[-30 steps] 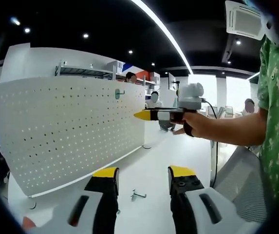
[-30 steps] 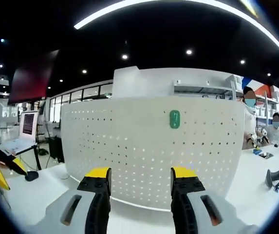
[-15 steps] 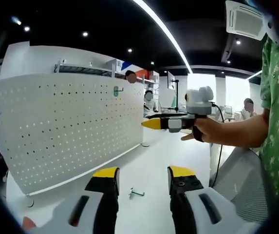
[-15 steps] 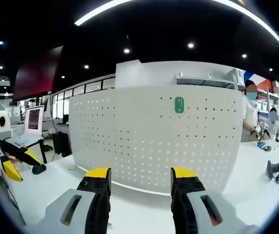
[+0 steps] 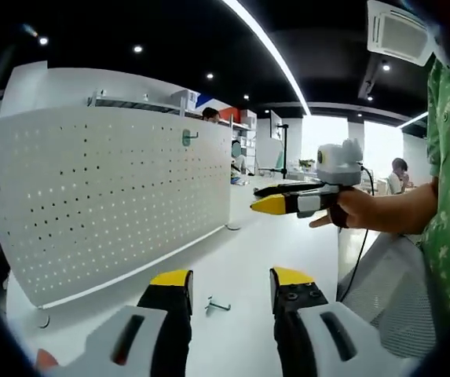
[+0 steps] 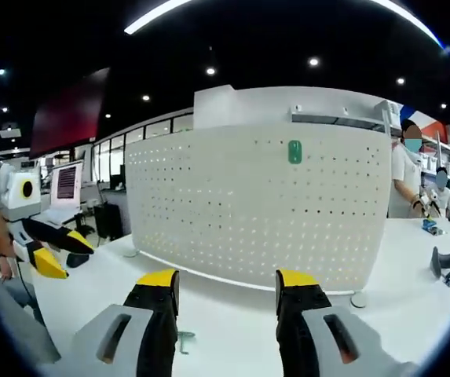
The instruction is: Insert the hook assembly into the mounting plate slot until the hook locks in place.
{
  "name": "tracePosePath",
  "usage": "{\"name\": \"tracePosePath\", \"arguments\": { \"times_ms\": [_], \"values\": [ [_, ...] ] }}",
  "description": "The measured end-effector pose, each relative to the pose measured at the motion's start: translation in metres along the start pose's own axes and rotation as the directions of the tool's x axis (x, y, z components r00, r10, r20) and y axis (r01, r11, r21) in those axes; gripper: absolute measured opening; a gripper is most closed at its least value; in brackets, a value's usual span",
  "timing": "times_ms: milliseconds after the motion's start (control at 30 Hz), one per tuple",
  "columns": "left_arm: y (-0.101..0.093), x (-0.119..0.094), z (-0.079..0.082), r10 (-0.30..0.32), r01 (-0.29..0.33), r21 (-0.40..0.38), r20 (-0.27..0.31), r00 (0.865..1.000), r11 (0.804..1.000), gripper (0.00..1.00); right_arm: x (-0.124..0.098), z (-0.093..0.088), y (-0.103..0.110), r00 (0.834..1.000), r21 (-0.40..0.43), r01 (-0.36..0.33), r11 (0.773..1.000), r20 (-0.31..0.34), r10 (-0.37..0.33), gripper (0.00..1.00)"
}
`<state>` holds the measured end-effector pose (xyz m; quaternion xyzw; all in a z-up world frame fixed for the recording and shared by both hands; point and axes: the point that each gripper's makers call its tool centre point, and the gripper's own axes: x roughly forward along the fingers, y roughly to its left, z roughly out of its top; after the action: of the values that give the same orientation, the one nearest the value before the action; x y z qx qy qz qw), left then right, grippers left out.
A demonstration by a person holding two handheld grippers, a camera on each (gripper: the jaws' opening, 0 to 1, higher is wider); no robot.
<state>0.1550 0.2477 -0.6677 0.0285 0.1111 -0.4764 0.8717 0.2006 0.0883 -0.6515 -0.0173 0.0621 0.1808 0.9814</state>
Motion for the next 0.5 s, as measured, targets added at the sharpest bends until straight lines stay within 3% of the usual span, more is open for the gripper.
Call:
{"name": "tracePosePath", "arguments": {
  "times_ms": [233,500],
  "values": [
    [0.004,0.005,-0.007,0.005,-0.005,-0.006,-0.017,1.000,1.000,0.41,-0.007,-0.017,0.009,0.999,0.022,-0.024,0.999,-0.027,0.025,0.50],
    [0.010,0.015,-0.017,0.001,-0.001,-0.001,-0.045,0.999,1.000,0.40,-0.008,-0.018,0.005,0.999,0.020,-0.021,1.000,-0.026,0.022,0.50]
  ]
}}
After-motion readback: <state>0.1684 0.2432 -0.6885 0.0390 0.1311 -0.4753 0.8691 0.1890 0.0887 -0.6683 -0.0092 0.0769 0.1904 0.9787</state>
